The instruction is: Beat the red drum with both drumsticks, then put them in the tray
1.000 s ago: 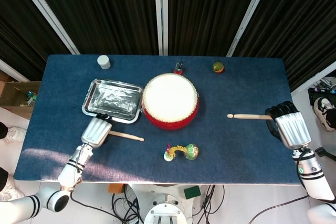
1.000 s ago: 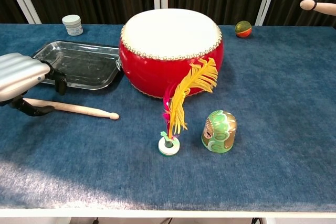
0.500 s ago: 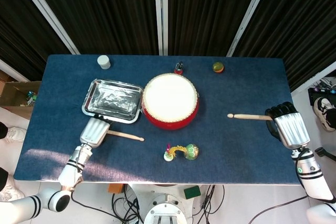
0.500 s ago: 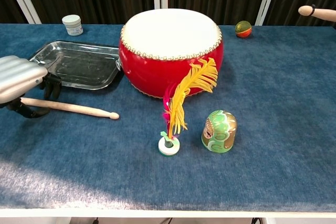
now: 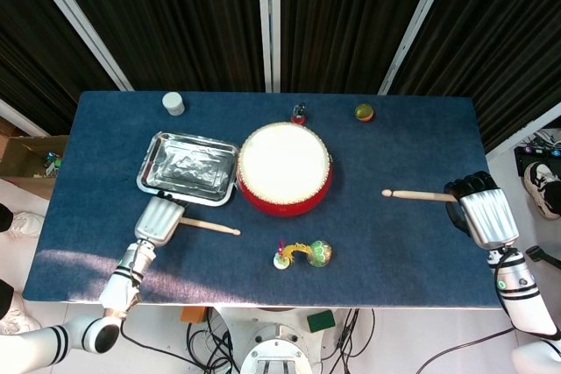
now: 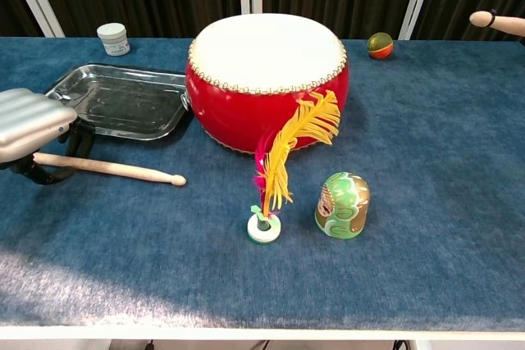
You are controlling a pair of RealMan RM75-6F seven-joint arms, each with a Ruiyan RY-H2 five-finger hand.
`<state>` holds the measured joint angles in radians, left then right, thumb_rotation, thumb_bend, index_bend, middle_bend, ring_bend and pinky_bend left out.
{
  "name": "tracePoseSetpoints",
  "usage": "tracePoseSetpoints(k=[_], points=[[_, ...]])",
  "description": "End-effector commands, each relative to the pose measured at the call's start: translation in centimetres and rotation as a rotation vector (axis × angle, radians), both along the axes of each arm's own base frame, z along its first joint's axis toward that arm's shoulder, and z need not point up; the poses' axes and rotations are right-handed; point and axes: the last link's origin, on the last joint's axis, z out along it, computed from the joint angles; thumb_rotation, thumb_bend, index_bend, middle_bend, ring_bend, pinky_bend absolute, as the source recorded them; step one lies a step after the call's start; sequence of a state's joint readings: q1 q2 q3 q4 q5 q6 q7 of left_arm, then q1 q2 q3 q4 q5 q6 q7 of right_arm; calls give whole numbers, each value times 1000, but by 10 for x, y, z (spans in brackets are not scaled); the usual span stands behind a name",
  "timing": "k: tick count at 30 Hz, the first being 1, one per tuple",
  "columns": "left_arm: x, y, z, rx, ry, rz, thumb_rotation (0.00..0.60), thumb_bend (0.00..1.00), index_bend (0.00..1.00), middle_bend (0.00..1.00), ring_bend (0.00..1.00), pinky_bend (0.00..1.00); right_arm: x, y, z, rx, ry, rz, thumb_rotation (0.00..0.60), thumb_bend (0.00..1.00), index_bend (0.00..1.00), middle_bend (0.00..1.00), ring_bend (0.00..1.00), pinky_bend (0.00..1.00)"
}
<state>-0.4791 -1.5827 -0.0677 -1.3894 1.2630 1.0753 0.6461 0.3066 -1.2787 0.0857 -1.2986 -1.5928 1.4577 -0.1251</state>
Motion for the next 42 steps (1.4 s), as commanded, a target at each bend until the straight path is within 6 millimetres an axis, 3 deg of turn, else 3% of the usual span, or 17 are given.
tracePoseSetpoints(k=[1, 7, 13, 21, 26, 30, 35, 42], points=[[-1, 1, -1, -3, 0, 5, 600, 355, 505, 507, 431, 363, 0, 0, 0, -1, -1, -1, 600, 641, 786, 666, 373, 336], [-4, 2, -2, -10, -9, 17, 600, 402, 520, 516, 431, 363, -1, 0, 0, 0, -6, -4, 600, 640, 786, 666, 373, 335], [-7, -2, 2, -22, -59, 5, 600, 524, 582, 607, 500, 386, -2, 0, 1, -4, -15, -5, 600, 640, 787, 669, 373, 333], [-23, -25, 29, 5, -189, -18, 600, 591, 657, 671, 565, 434, -1, 2, 10, -14, -35, 3, 600, 642, 787, 671, 373, 331], [-29, -43, 60, 77, -275, -34, 600, 588, 657, 672, 568, 441, 24, -8, 26, -7, -27, 64, 600, 656, 787, 671, 370, 358], [-22, -44, 96, 174, -312, -69, 600, 588, 657, 672, 569, 443, 56, -28, 38, 34, 57, 97, 600, 673, 788, 673, 370, 359], [1, -26, 124, 230, -311, -129, 600, 586, 657, 672, 569, 444, 102, -54, 38, 91, 98, 117, 600, 700, 789, 679, 371, 364], [41, 19, 136, 228, -239, -210, 600, 589, 657, 673, 575, 452, 146, -89, 15, 184, 202, 100, 600, 741, 789, 680, 371, 366]])
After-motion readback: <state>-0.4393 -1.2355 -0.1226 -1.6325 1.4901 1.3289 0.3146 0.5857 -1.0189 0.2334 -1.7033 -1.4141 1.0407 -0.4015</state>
